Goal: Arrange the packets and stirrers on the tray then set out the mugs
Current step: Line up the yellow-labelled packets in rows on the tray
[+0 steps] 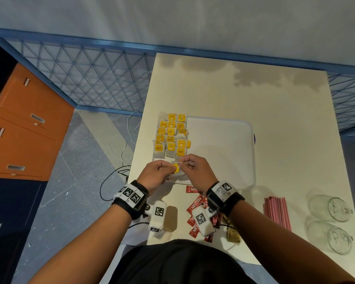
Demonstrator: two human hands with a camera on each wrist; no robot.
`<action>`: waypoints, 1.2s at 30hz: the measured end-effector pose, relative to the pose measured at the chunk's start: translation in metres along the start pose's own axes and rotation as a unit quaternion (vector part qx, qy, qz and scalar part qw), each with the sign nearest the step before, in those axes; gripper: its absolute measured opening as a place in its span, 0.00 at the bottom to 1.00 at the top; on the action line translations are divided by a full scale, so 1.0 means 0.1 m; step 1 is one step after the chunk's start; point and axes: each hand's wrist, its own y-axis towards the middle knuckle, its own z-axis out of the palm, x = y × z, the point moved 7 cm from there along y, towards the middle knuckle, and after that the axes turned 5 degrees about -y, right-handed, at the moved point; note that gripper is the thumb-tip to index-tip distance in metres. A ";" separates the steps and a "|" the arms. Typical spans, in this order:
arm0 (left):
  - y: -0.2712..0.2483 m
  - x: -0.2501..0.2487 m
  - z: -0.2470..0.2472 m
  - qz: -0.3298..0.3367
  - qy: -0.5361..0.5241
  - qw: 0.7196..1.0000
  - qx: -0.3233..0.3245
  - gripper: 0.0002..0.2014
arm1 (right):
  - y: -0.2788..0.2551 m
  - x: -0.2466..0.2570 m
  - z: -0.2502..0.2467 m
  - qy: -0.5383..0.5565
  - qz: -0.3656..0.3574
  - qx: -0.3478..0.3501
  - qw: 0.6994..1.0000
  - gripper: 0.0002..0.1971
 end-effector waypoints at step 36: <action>0.02 0.10 -0.16 -0.075 -0.137 0.987 -0.036 0.19 | 0.36 0.00 0.05 -0.224 0.000 0.061 0.973 0.12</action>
